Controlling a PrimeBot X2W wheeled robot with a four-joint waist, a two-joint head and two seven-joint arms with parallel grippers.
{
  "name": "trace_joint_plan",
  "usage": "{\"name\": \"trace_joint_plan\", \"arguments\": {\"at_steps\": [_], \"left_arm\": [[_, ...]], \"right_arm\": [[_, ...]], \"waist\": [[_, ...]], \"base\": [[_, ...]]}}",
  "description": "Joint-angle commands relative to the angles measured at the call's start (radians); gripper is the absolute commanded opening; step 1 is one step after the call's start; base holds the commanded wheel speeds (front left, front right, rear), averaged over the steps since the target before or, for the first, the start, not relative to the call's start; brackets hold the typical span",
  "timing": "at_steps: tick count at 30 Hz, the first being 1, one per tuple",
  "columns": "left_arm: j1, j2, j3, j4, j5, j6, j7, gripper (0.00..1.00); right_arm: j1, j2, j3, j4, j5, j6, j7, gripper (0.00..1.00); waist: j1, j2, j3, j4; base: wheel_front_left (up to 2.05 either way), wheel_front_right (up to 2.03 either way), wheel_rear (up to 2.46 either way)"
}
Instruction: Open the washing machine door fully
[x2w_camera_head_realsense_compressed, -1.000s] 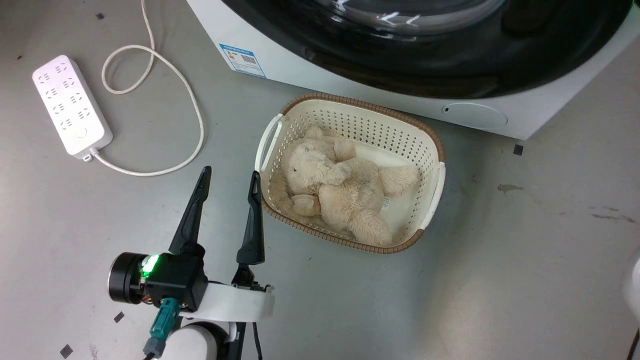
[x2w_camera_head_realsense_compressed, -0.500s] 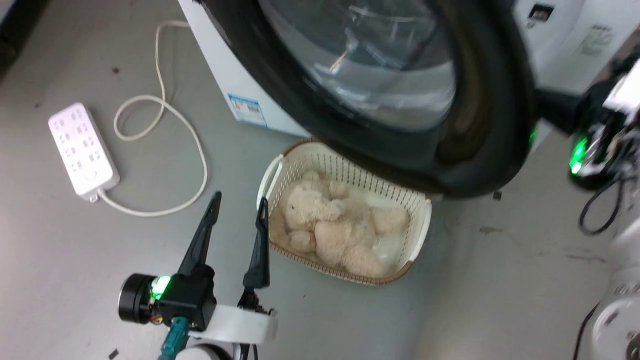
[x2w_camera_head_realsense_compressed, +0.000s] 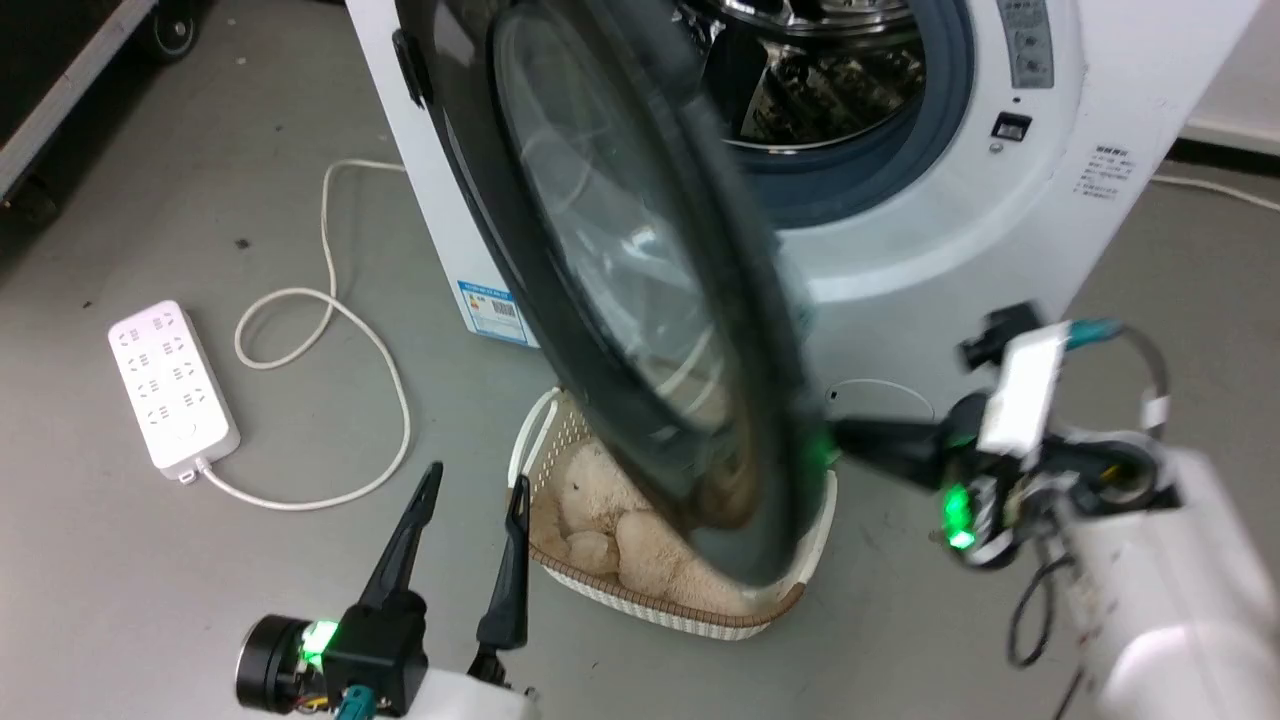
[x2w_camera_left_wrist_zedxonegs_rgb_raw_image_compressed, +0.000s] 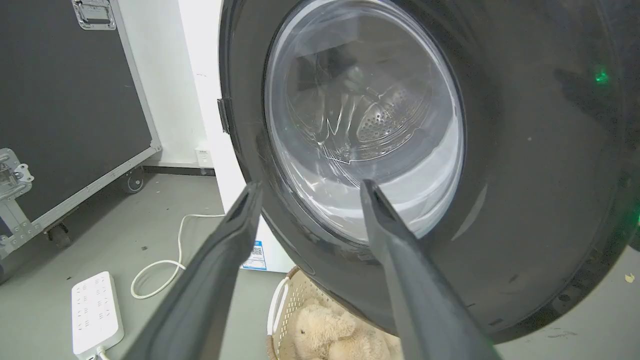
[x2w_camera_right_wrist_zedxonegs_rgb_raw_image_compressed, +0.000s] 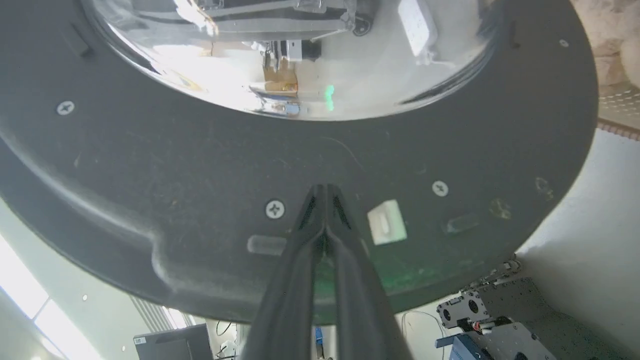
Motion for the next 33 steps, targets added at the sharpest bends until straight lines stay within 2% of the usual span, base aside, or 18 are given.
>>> {"name": "trace_joint_plan", "arguments": {"at_steps": [1,5,6,10,13,14,15,19,20,21,25,29,31,33], "left_arm": [[0.017,0.009,0.001,0.006,0.001,-0.007,-0.005,1.00],[0.029,0.010,0.004,0.022,-0.009,-0.026,-0.005,1.00],[0.034,0.009,0.006,0.025,-0.013,-0.034,-0.005,1.00],[0.036,0.007,0.007,0.029,-0.016,-0.044,-0.005,1.00],[0.031,0.005,0.019,0.033,-0.026,-0.051,-0.005,1.00],[0.032,0.005,0.024,0.033,-0.029,-0.053,-0.005,1.00],[0.034,0.005,0.030,0.032,-0.032,-0.055,-0.005,1.00],[0.047,0.005,0.048,0.031,-0.043,-0.069,-0.005,1.00],[0.050,0.005,0.052,0.034,-0.054,-0.077,-0.005,1.00],[0.059,0.006,0.070,0.052,-0.075,-0.093,-0.005,1.00],[0.068,0.007,0.090,0.058,-0.074,-0.100,-0.005,1.00],[0.079,0.005,0.112,0.053,-0.082,-0.102,-0.005,1.00],[0.084,0.004,0.120,0.048,-0.079,-0.101,-0.005,1.00],[0.090,0.004,0.129,0.048,-0.077,-0.101,-0.005,1.00]], "right_arm": [[0.035,0.007,0.044,-0.020,0.031,-0.001,-0.016,0.00],[0.097,0.007,0.204,-0.089,0.138,-0.001,-0.095,0.00],[0.127,0.007,0.308,-0.137,0.201,-0.001,-0.152,0.00],[0.151,0.007,0.406,-0.184,0.253,-0.001,-0.224,0.00],[0.159,0.007,0.429,-0.192,0.249,-0.001,-0.280,0.00],[0.161,0.005,0.427,-0.192,0.241,-0.001,-0.301,0.38],[0.163,0.001,0.423,-0.194,0.232,-0.001,-0.321,1.00],[0.183,-0.042,0.398,-0.240,0.180,-0.001,-0.412,1.00],[0.190,-0.063,0.392,-0.269,0.143,-0.001,-0.455,1.00],[0.233,-0.140,0.397,-0.401,-0.046,-0.001,-0.636,1.00],[0.319,-0.227,0.397,-0.551,-0.346,-0.001,-0.925,1.00],[0.421,-0.256,0.348,-0.609,-0.620,-0.001,-1.151,1.00],[0.473,-0.254,0.304,-0.631,-0.769,-0.001,-1.233,1.00],[0.529,-0.218,0.238,-0.661,-0.892,-0.001,-1.293,1.00]], "waist": [[0.0002,0.0000,-0.007,-0.001],[0.0002,0.0000,-0.013,0.002],[0.0002,0.0000,-0.016,0.004],[0.0002,0.0000,-0.016,0.006],[0.0002,0.0000,-0.023,0.004],[0.0002,0.0000,-0.027,0.001],[0.0002,0.0000,-0.032,-0.003],[0.0002,0.0000,-0.059,-0.025],[0.0002,0.0000,-0.066,-0.031],[0.0002,0.0000,-0.089,-0.054],[0.0002,0.0000,-0.120,-0.088],[0.0002,0.0000,-0.142,-0.121],[0.0002,0.0000,-0.146,-0.133],[0.0002,0.0000,-0.147,-0.145]], "base": [[0.00,0.00,0.00],[0.00,0.00,0.00],[0.00,0.00,0.00],[0.00,0.00,0.00],[0.00,0.00,0.00],[0.00,0.00,0.00],[0.00,0.00,0.00],[0.00,0.00,0.00],[0.00,0.00,0.00],[0.00,0.00,0.00],[0.00,0.00,0.00],[0.00,0.00,0.00],[0.00,0.00,0.00],[0.00,0.00,0.00]]}}
